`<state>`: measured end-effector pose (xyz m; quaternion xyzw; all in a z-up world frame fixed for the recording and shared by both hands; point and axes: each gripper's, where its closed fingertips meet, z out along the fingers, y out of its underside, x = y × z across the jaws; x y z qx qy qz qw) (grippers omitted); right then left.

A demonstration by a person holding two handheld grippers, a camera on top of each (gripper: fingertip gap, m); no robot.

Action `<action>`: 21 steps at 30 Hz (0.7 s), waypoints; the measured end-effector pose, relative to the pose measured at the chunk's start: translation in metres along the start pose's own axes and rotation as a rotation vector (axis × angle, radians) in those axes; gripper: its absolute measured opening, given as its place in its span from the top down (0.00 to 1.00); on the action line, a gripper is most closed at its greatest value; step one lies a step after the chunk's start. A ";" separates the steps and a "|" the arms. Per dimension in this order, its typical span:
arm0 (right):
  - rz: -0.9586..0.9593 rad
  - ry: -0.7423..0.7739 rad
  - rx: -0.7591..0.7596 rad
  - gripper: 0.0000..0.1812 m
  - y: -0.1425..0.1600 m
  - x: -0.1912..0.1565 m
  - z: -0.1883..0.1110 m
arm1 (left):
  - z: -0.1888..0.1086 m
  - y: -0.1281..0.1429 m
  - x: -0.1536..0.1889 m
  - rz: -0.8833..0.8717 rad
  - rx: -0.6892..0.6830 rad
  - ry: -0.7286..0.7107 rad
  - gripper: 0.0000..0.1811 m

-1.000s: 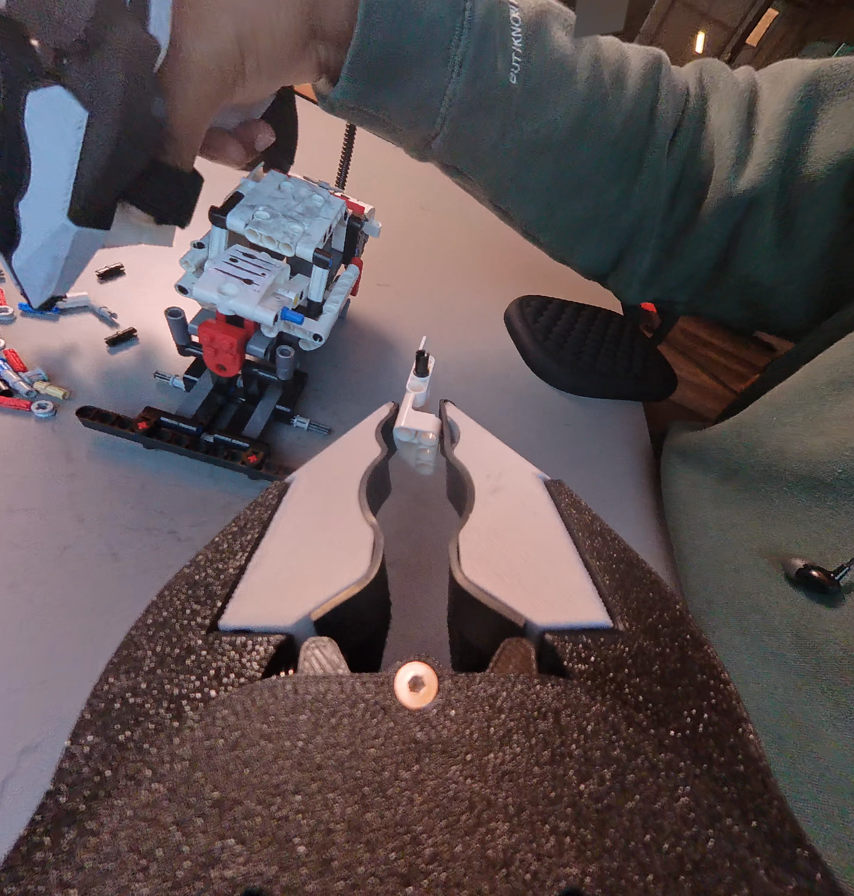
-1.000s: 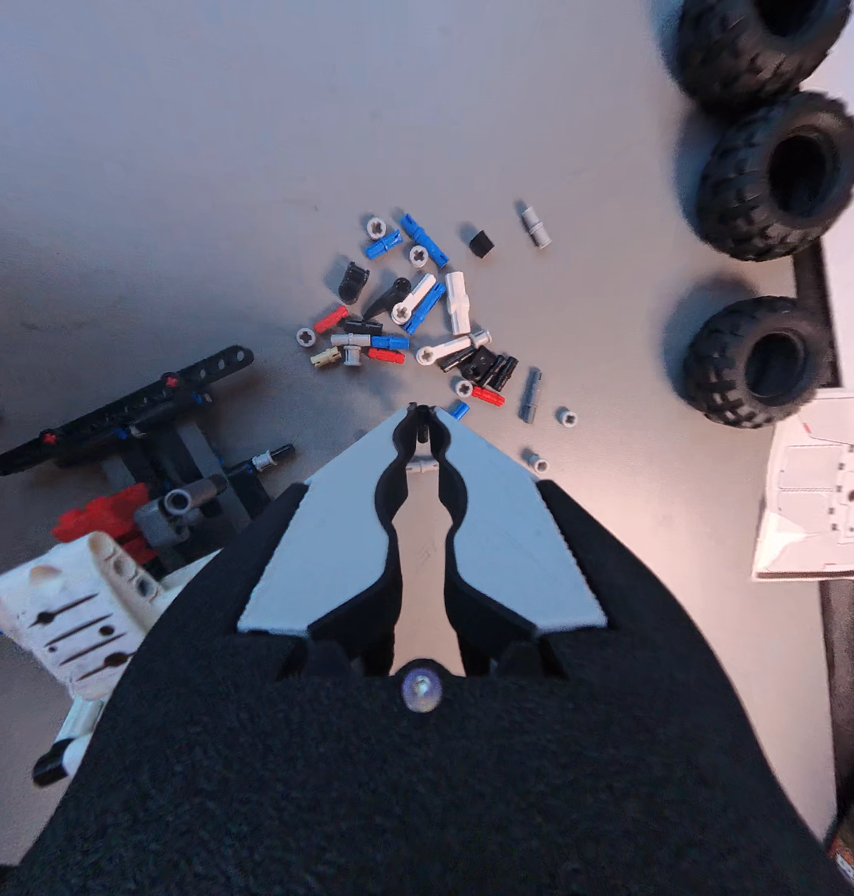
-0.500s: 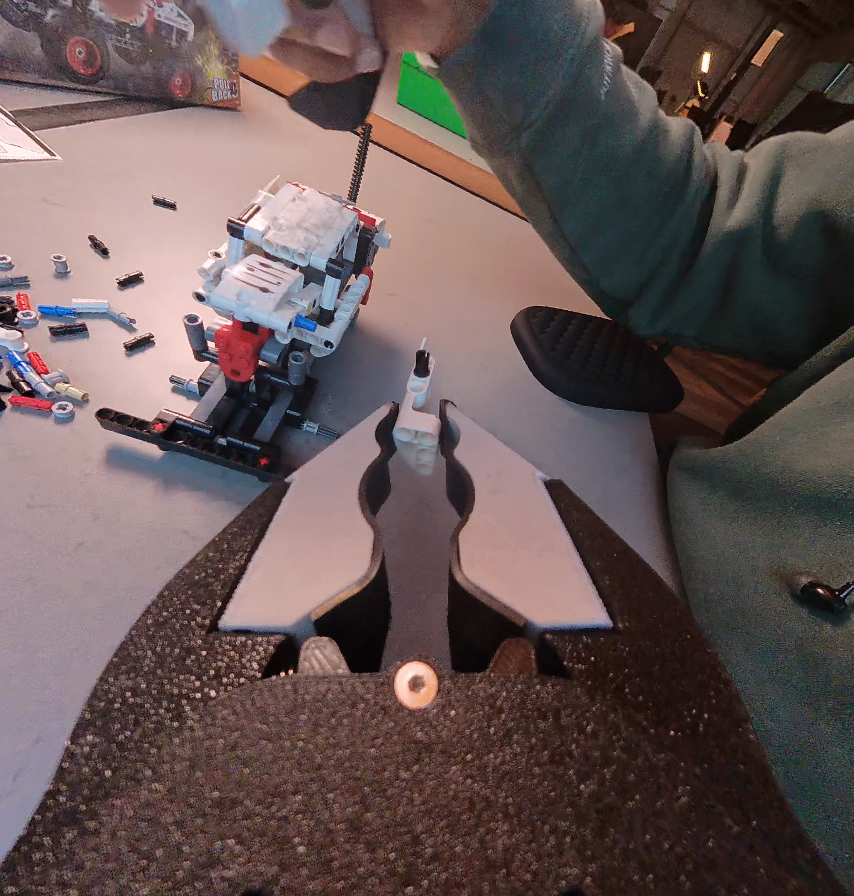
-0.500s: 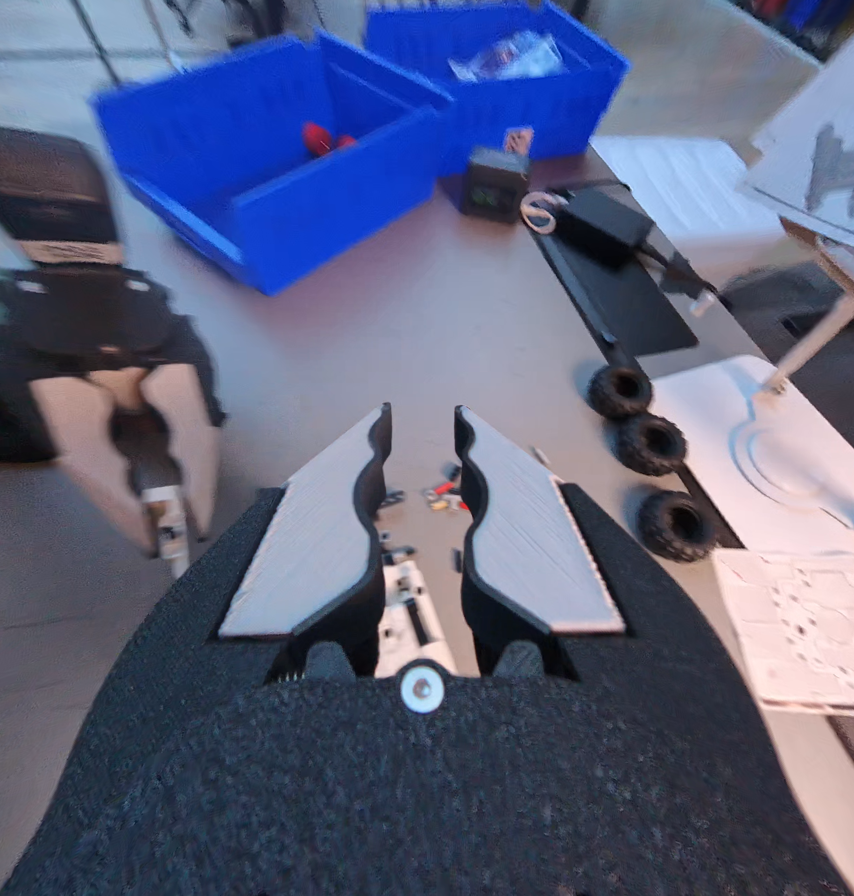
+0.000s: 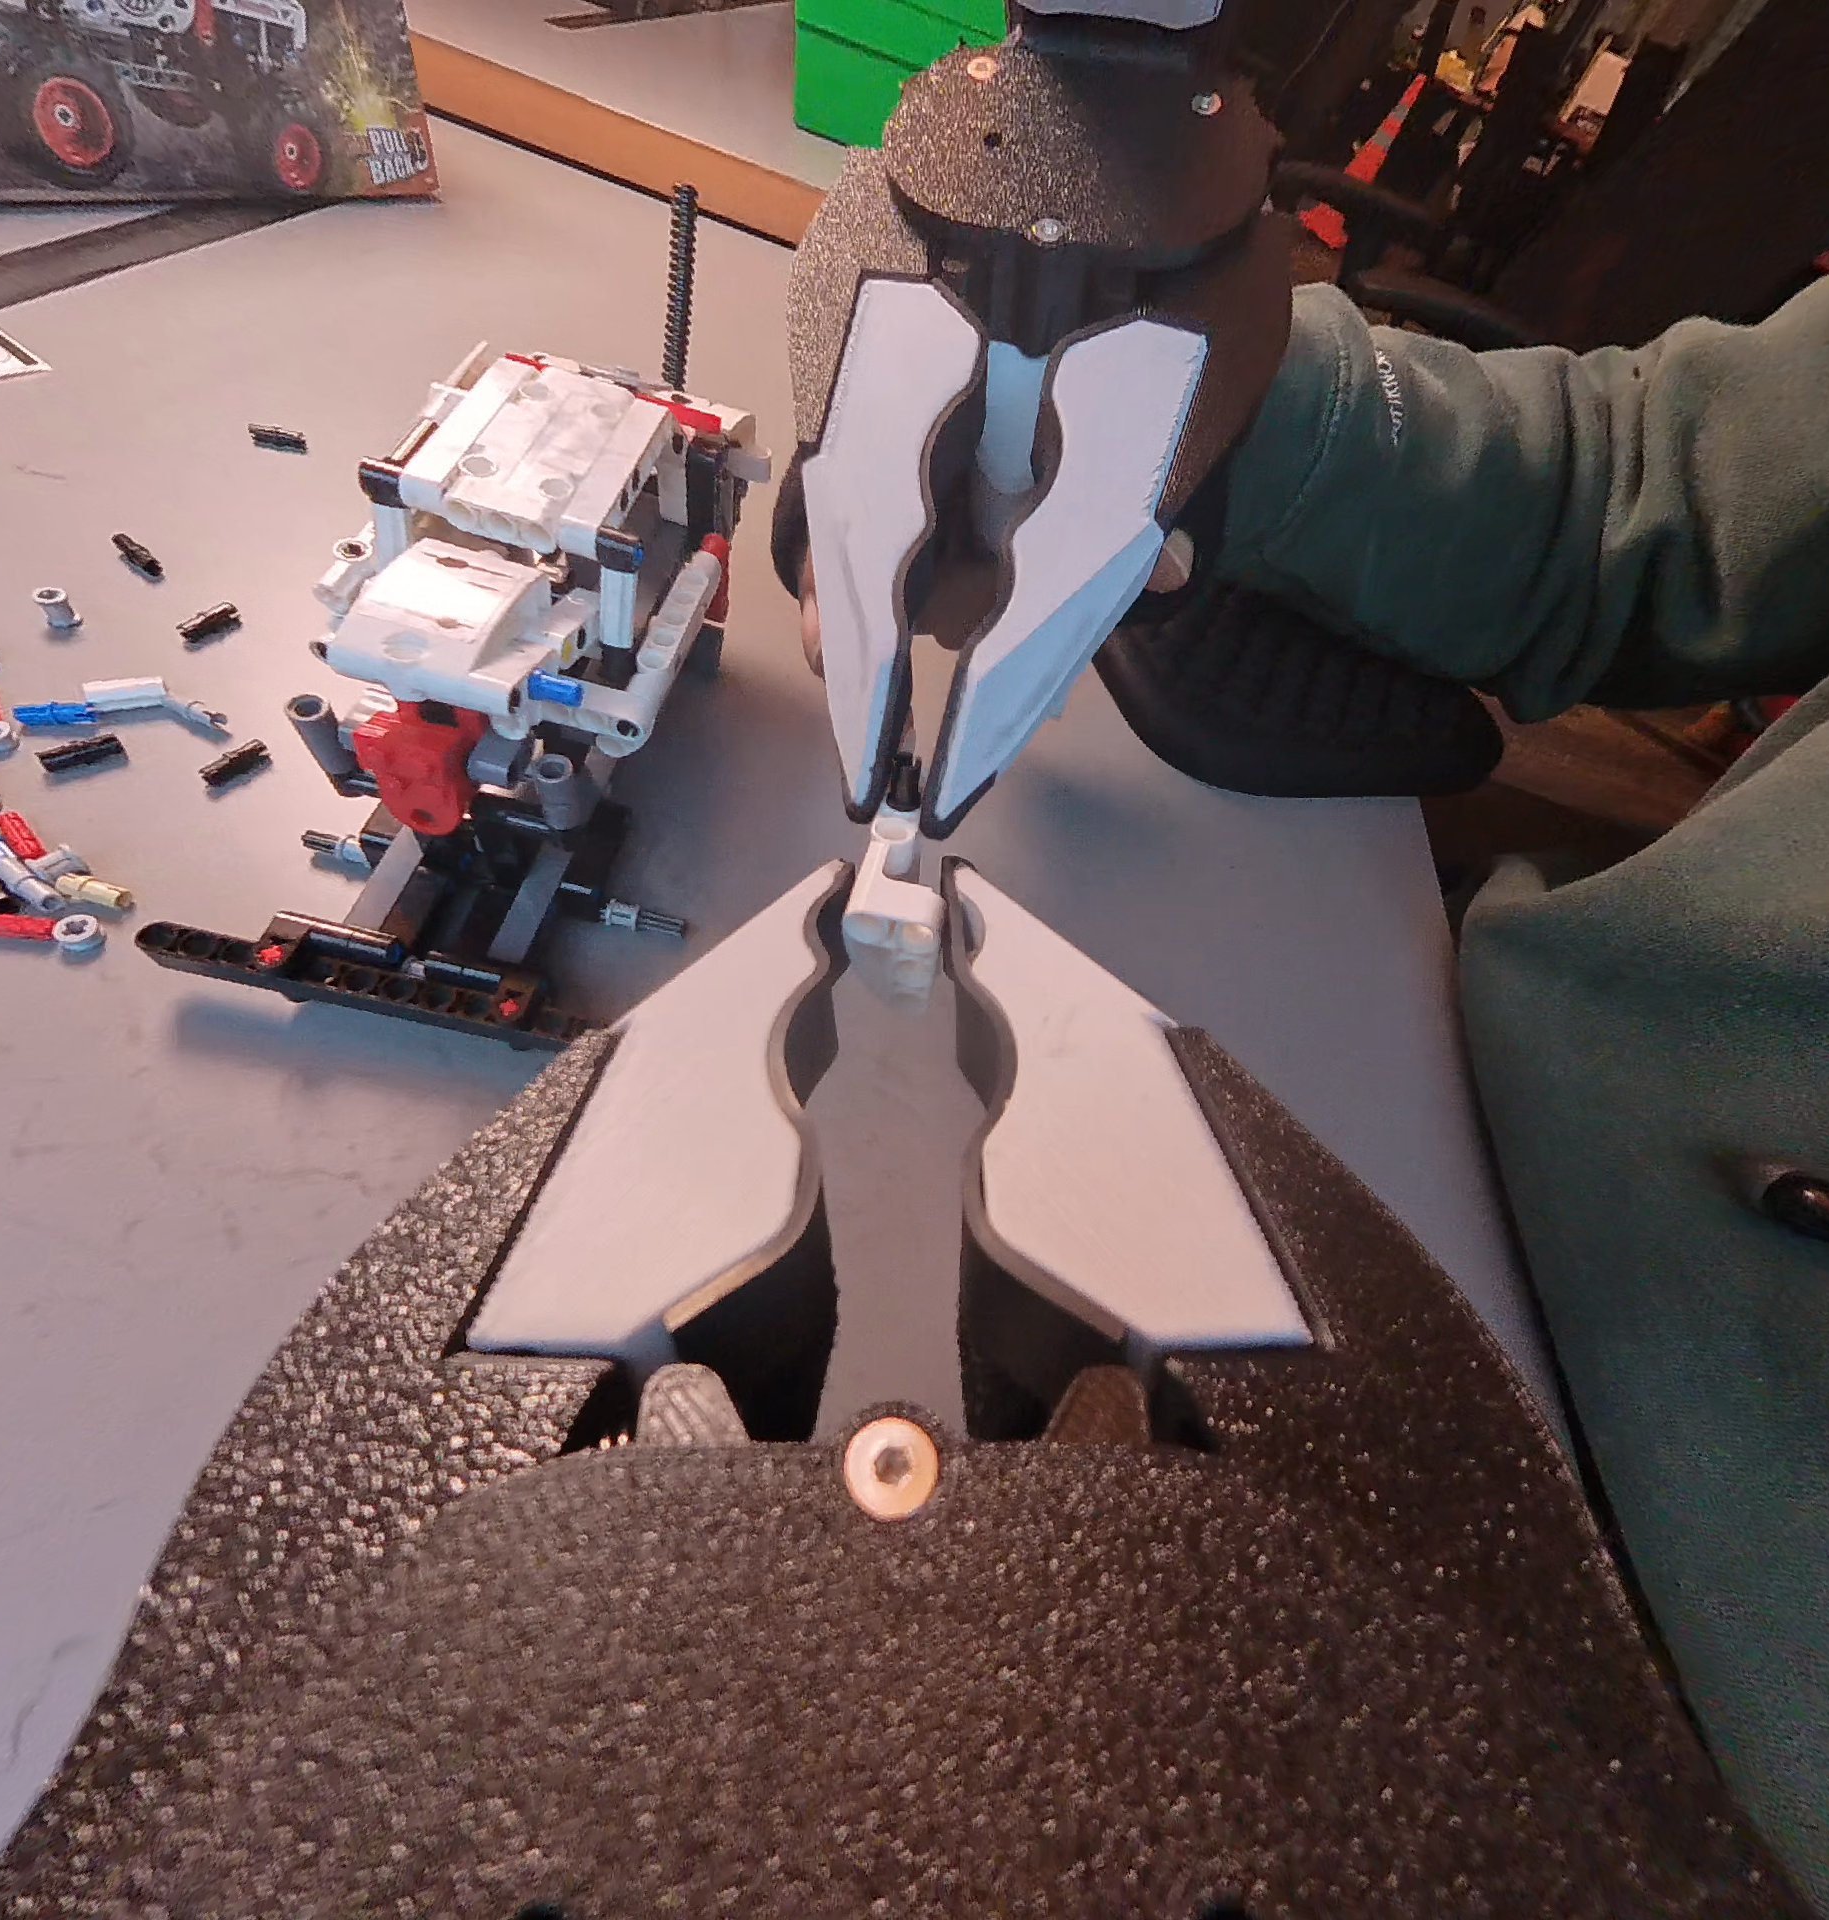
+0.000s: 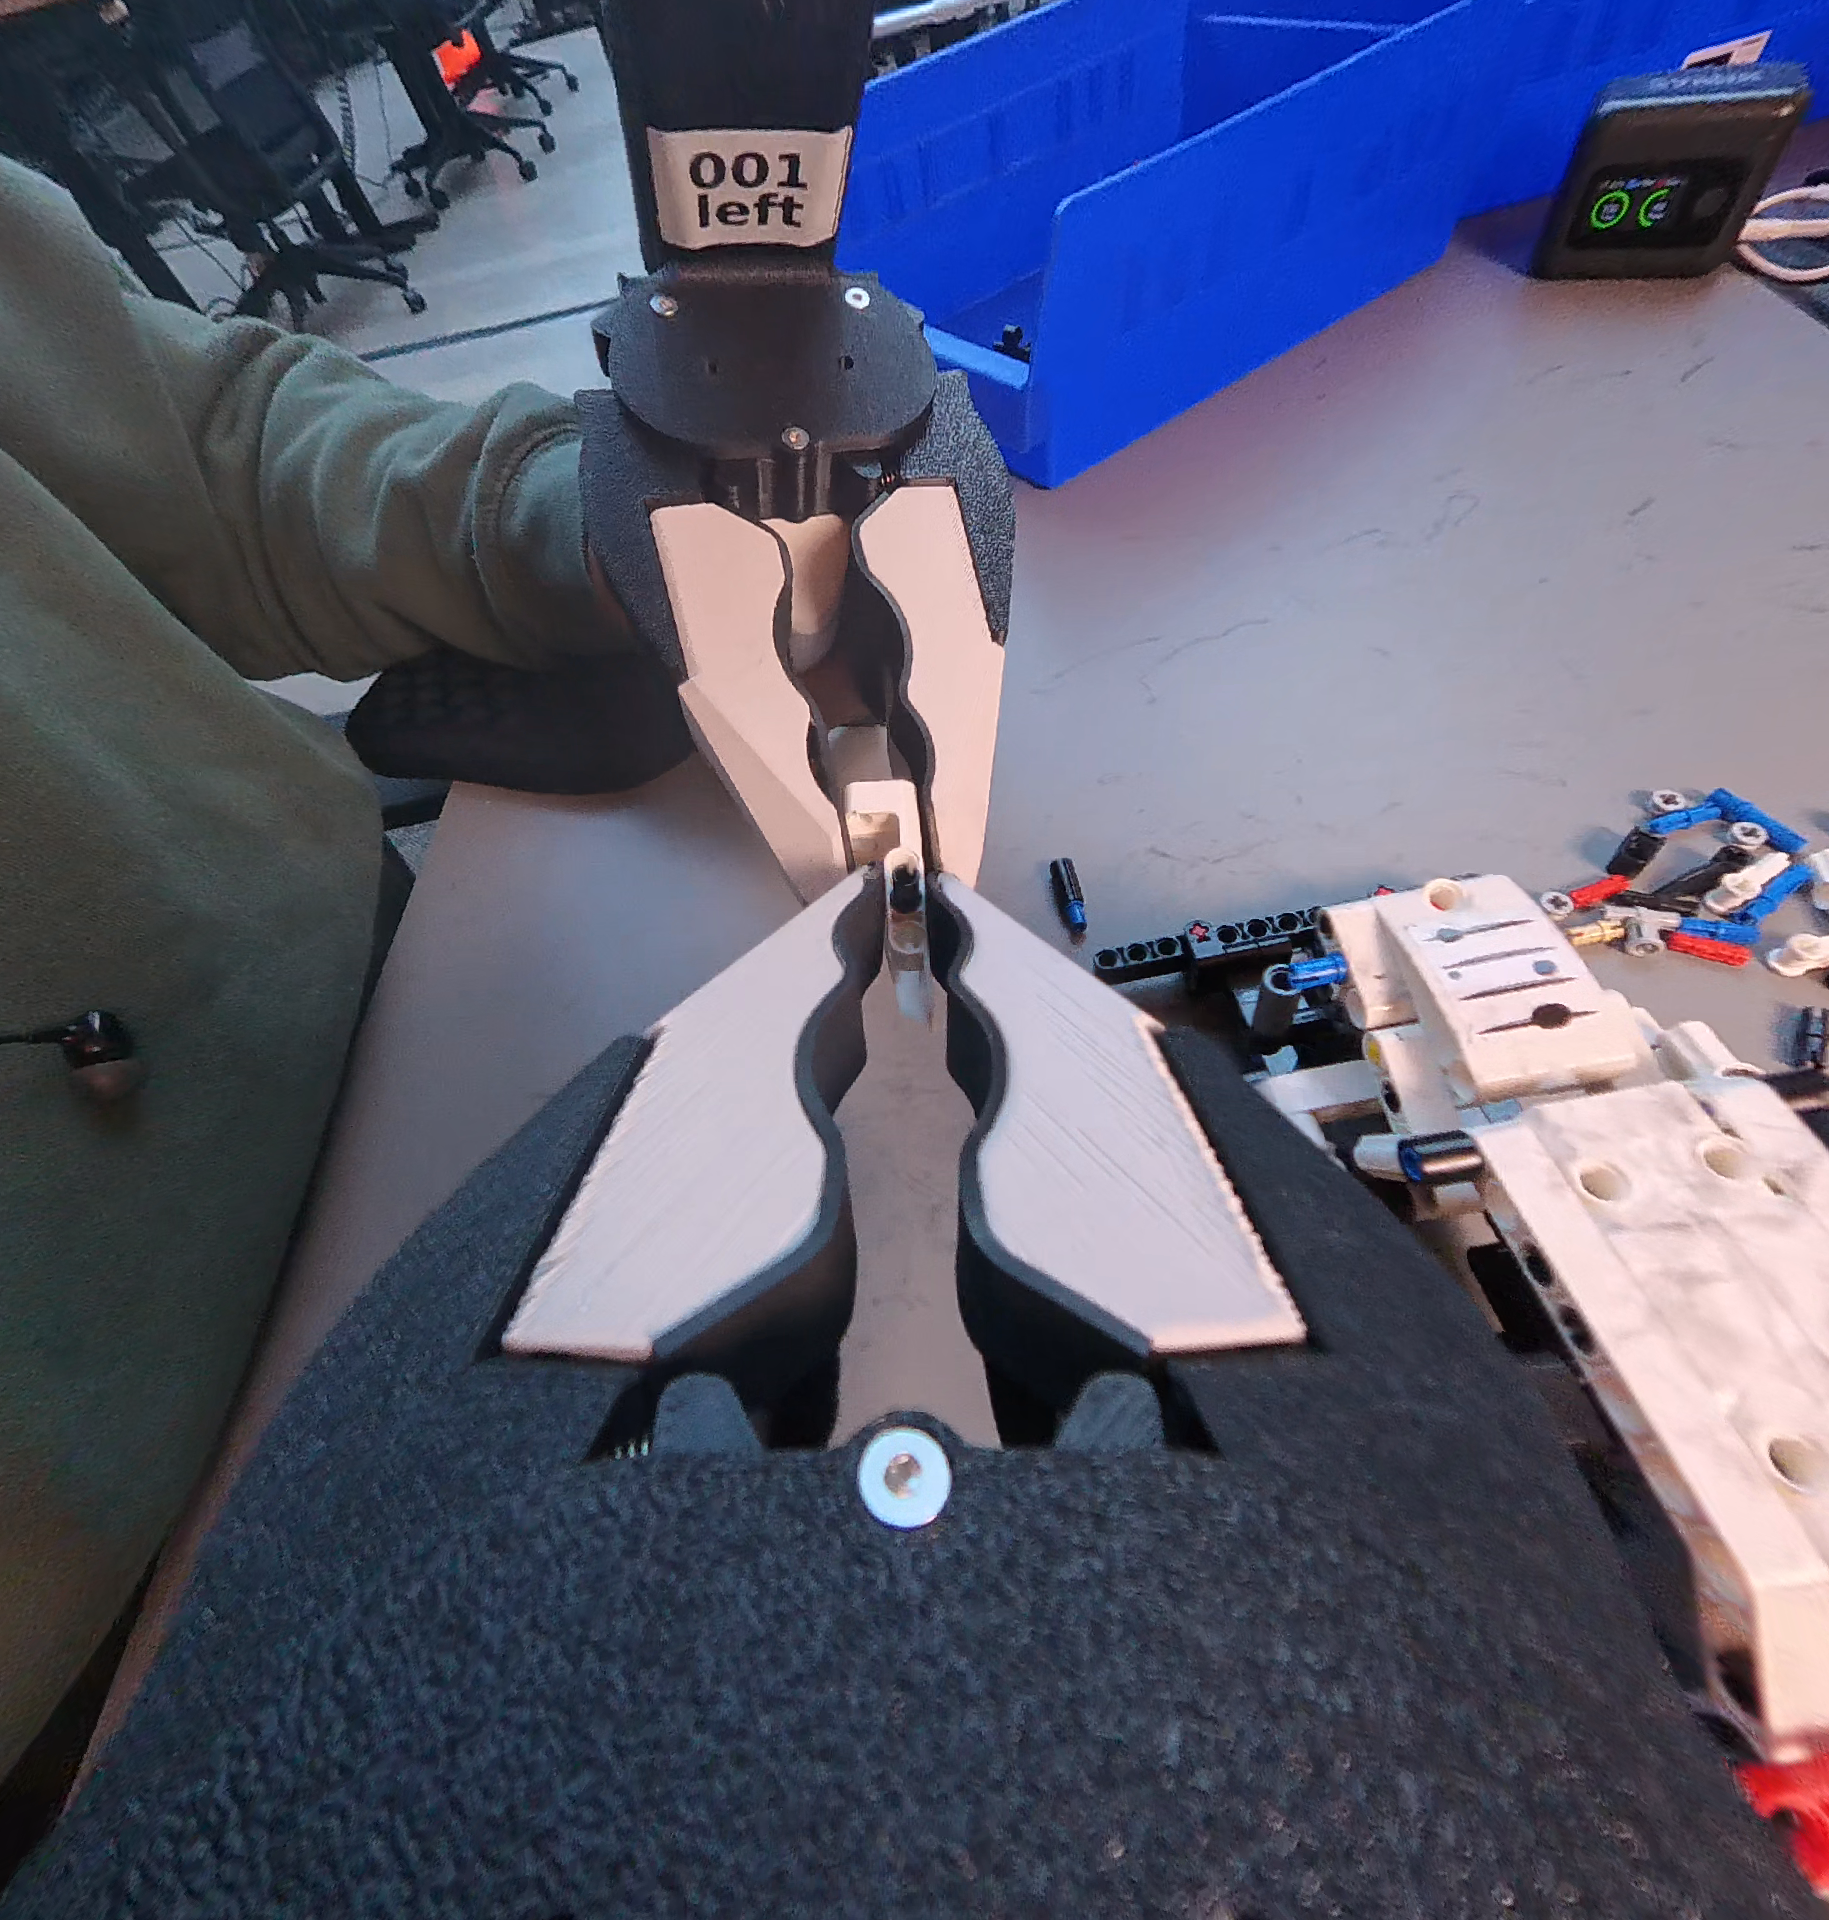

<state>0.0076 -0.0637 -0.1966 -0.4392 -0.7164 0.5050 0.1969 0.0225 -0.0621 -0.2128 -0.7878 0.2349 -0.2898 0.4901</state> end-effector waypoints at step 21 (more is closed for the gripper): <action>-0.011 -0.094 0.179 0.99 0.010 -0.044 -0.015 | 0.011 0.017 0.047 0.049 -0.183 0.161 0.91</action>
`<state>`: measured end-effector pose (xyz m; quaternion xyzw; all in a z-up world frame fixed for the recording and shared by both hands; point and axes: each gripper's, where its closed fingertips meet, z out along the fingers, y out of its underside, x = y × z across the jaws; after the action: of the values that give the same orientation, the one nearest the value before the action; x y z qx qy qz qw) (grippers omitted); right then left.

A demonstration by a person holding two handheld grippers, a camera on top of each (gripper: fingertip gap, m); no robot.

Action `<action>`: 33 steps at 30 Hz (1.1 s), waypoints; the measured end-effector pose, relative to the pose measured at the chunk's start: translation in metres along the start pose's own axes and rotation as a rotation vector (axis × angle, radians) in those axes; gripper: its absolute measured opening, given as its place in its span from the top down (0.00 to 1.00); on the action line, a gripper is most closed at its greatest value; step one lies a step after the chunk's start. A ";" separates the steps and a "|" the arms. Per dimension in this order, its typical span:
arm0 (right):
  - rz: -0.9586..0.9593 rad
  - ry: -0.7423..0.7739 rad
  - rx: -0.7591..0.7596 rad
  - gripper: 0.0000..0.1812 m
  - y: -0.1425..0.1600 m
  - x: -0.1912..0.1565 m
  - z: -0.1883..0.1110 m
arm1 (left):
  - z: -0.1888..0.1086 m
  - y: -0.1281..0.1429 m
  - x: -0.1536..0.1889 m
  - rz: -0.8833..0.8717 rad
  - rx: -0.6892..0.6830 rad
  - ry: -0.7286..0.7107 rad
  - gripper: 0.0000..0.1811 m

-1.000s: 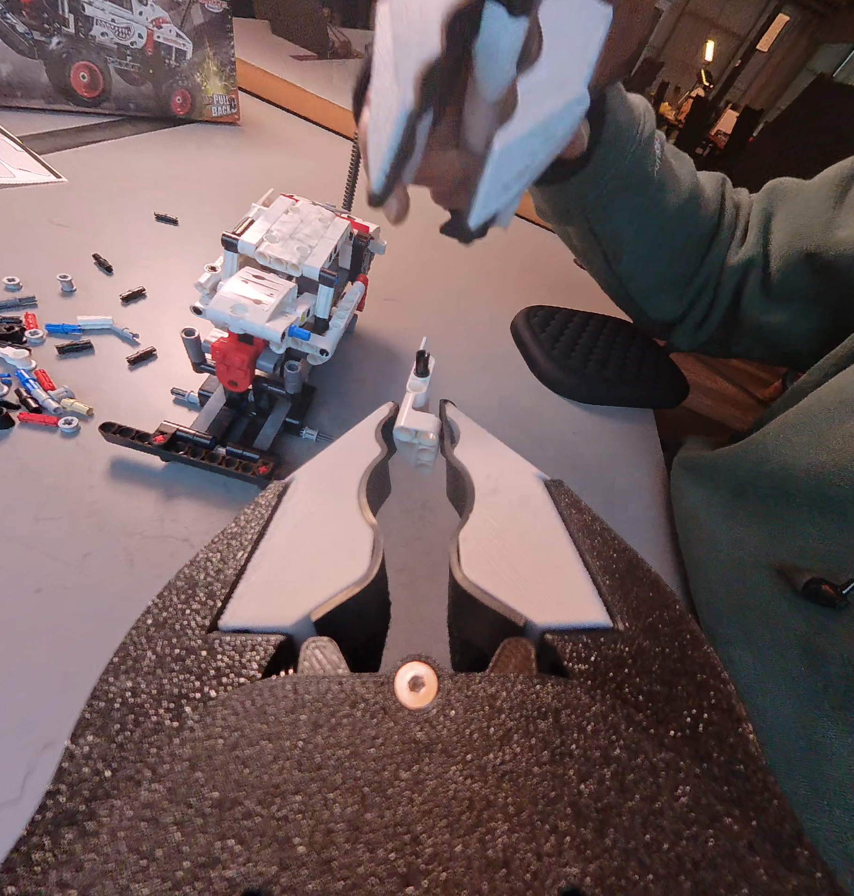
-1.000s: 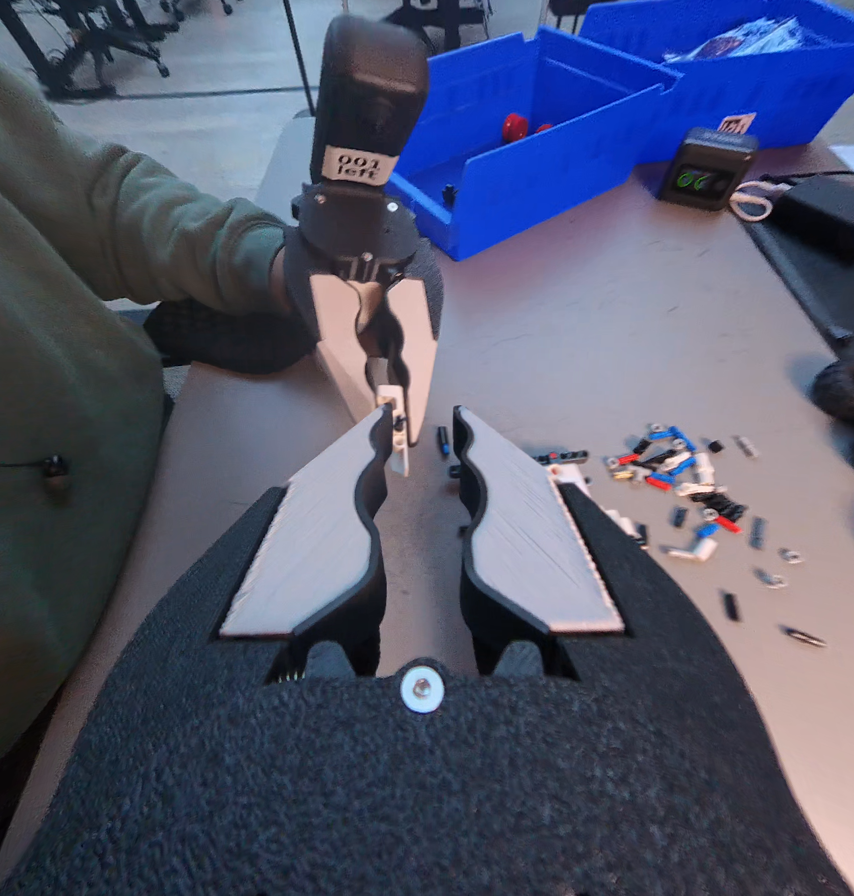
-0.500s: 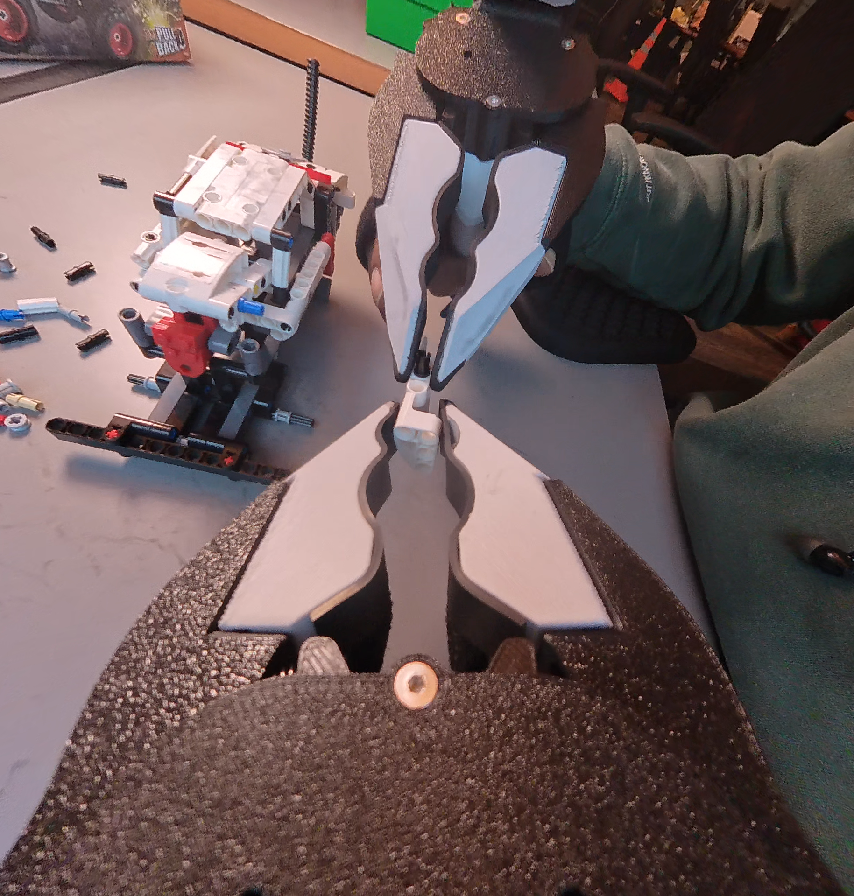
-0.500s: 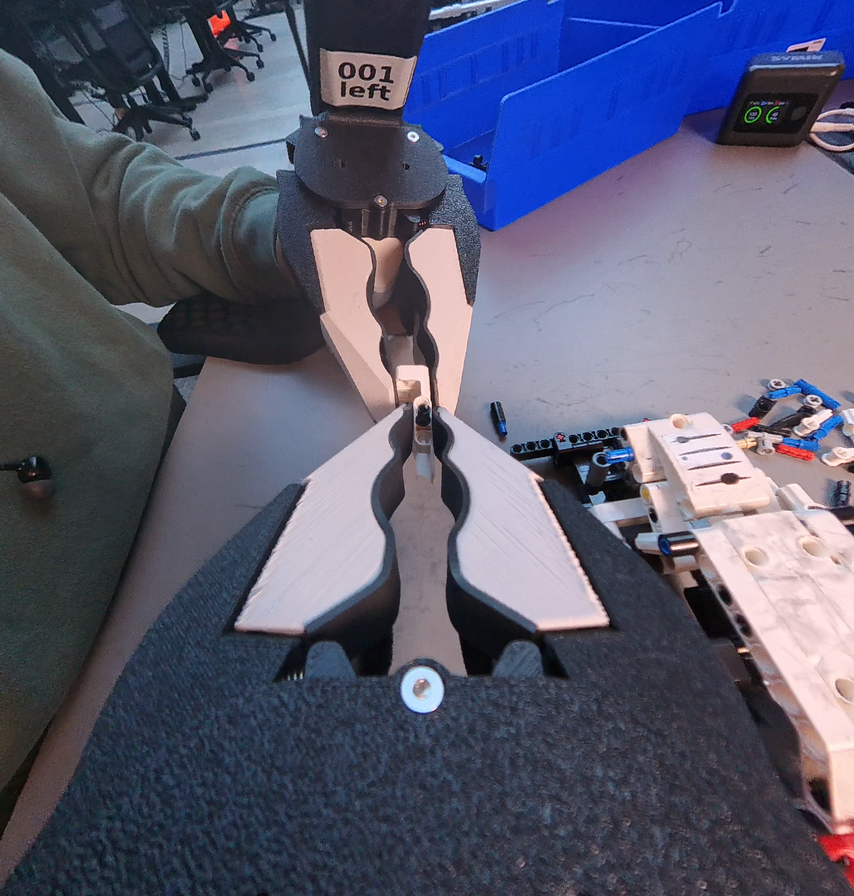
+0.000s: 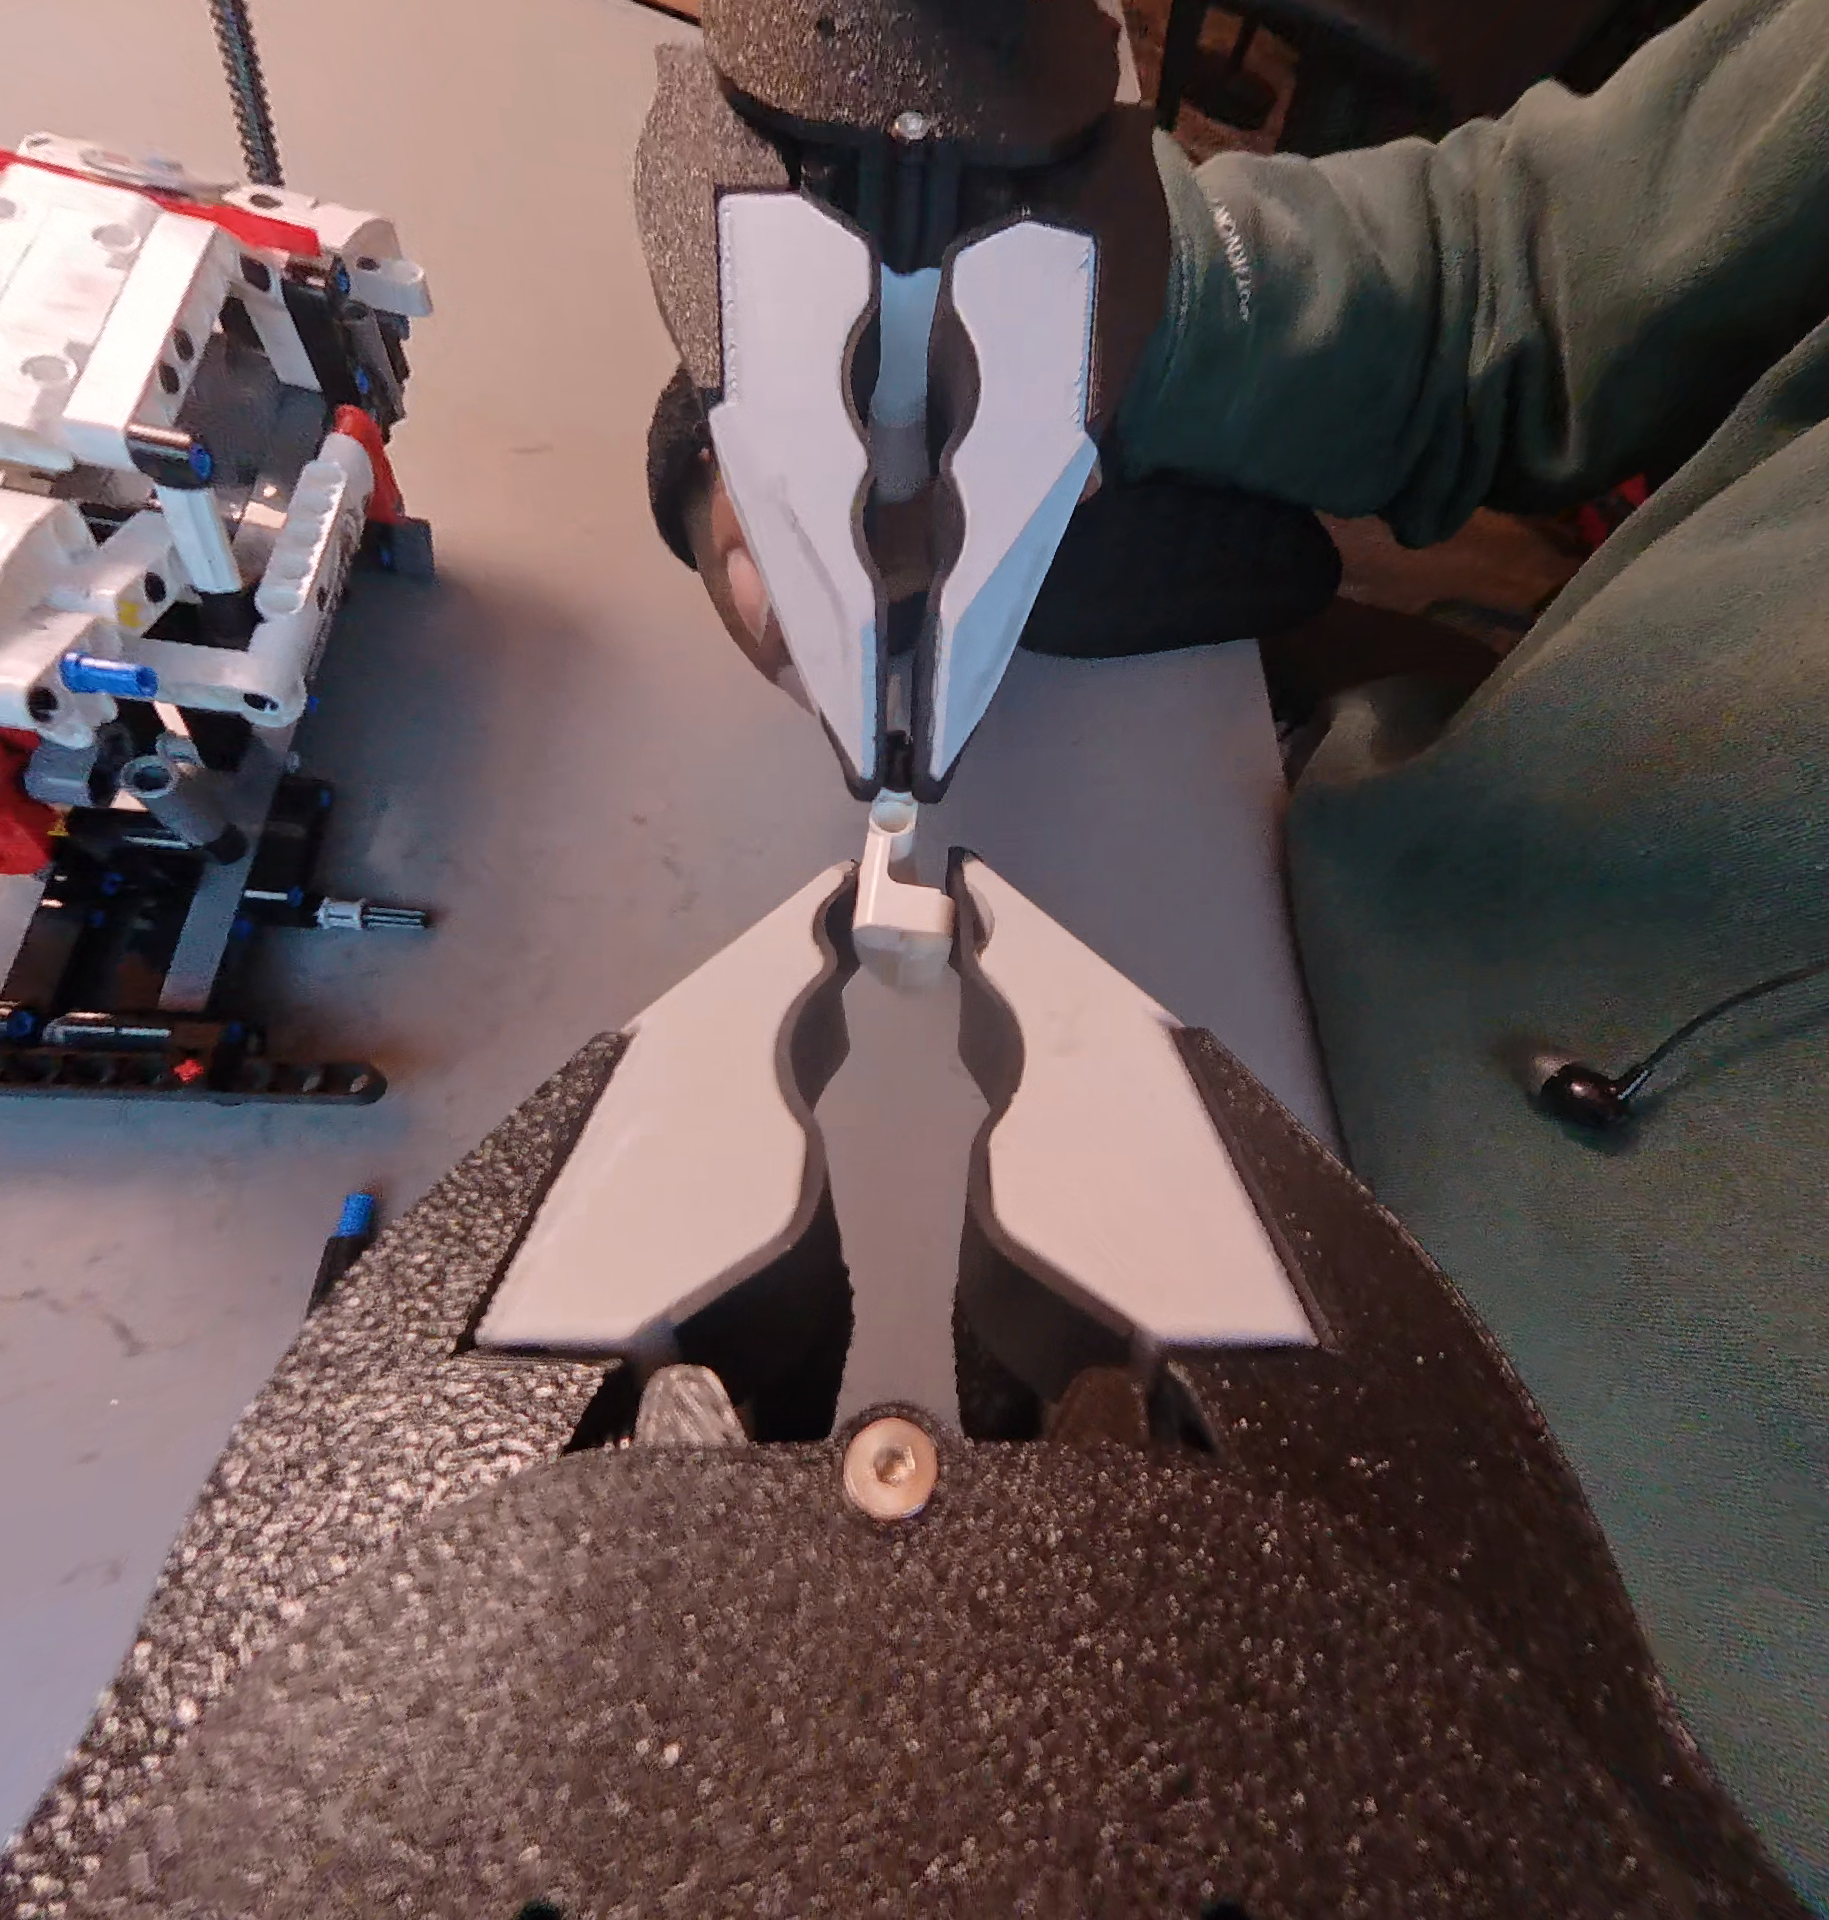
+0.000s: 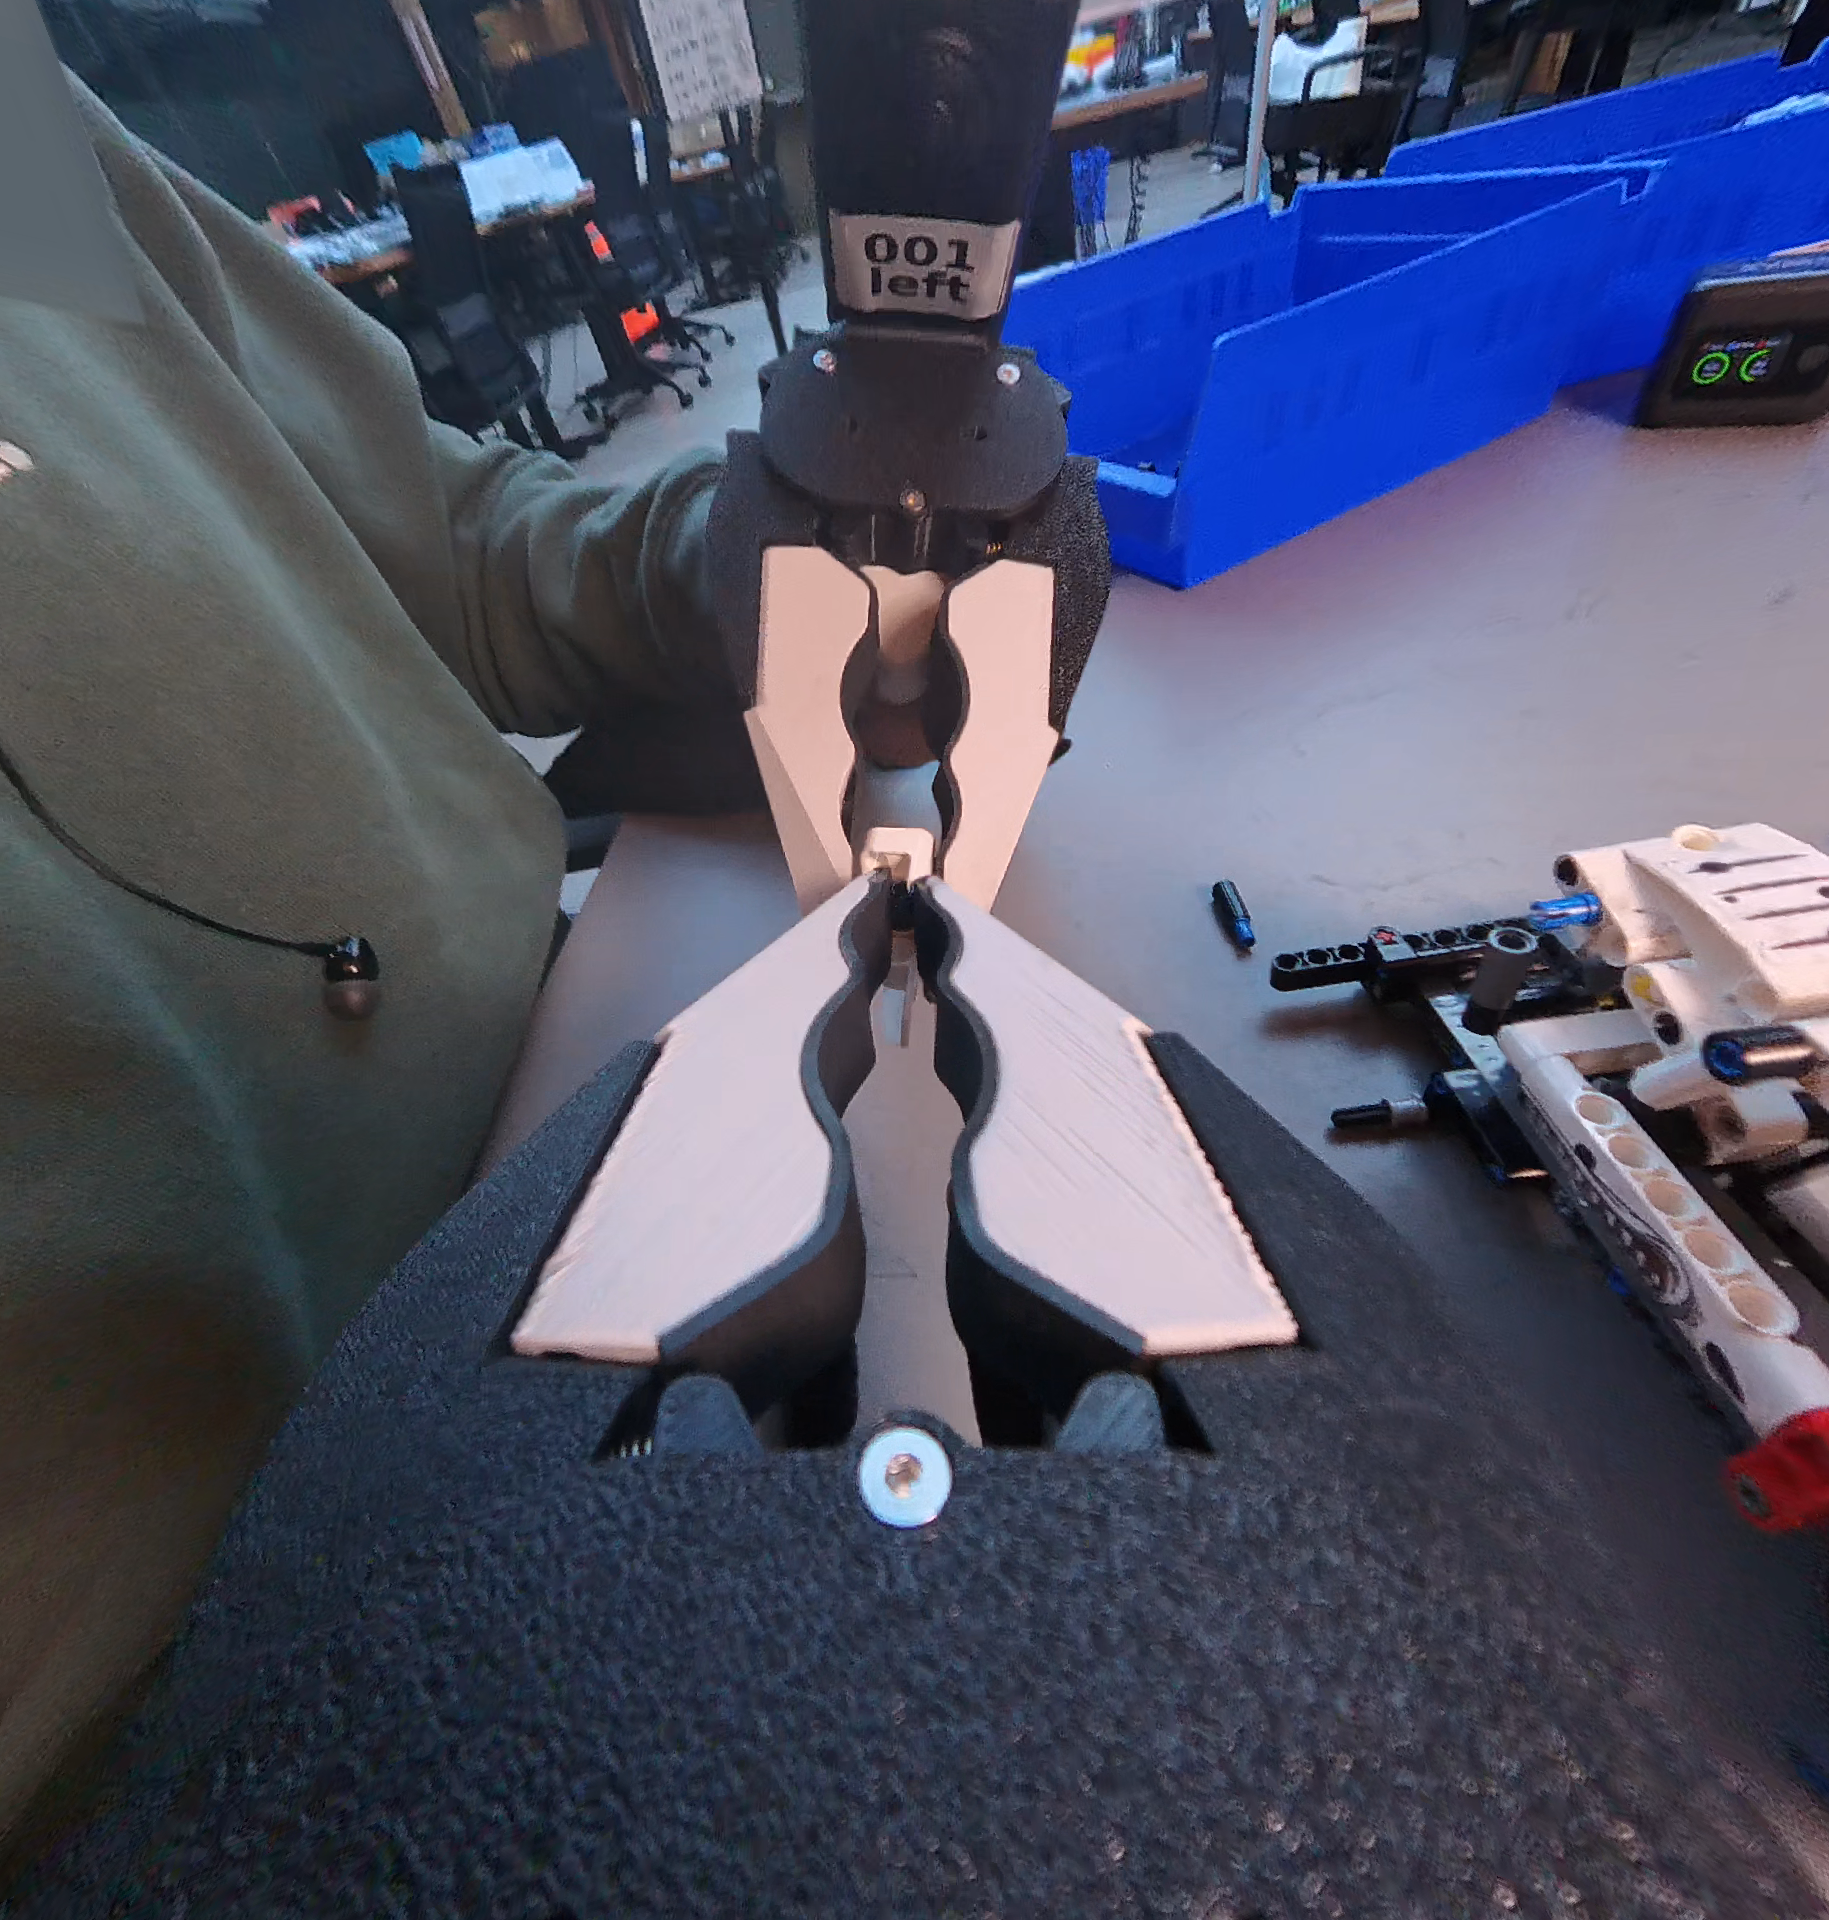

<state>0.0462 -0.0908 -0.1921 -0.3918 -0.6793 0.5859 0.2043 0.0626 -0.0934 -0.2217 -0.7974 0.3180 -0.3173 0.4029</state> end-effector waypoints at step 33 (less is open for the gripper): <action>-0.093 0.439 -0.893 0.98 0.021 0.252 0.010 | -0.065 -0.026 -0.086 -0.022 0.311 -0.456 0.91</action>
<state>-0.1089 0.0977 -0.2597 -0.5244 -0.8216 0.1317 0.1806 -0.0316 -0.0439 -0.1905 -0.7802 0.1578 -0.1791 0.5782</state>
